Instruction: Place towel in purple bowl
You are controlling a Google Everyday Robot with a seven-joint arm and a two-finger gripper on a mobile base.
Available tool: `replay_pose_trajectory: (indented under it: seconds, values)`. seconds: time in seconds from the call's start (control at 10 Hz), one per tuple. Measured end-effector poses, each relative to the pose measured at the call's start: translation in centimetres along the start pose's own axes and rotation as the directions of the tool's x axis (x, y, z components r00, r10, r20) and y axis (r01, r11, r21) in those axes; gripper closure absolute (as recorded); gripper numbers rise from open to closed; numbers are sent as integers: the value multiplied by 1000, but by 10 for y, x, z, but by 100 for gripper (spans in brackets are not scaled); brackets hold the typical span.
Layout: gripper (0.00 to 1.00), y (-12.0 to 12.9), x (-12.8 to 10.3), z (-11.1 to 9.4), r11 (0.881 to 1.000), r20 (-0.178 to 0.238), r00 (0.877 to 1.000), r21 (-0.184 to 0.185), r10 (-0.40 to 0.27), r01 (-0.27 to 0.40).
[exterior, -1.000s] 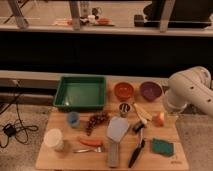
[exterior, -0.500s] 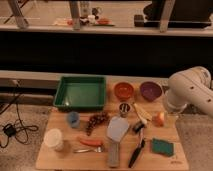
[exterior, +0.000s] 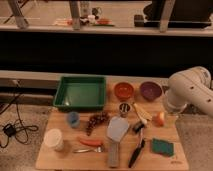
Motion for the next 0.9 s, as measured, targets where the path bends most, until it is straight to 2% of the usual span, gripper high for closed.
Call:
replay_pose_trajectory:
  seconds: [0.3,0.6,0.9]
  values:
    - [20,6,-11,-1,1000,30,1000,-7,-3,3]
    - [20,13,-45,-1,998,73,996,-6,-60,60]
    - [20,15,-77,2,993,136,984,-3,-116,118]
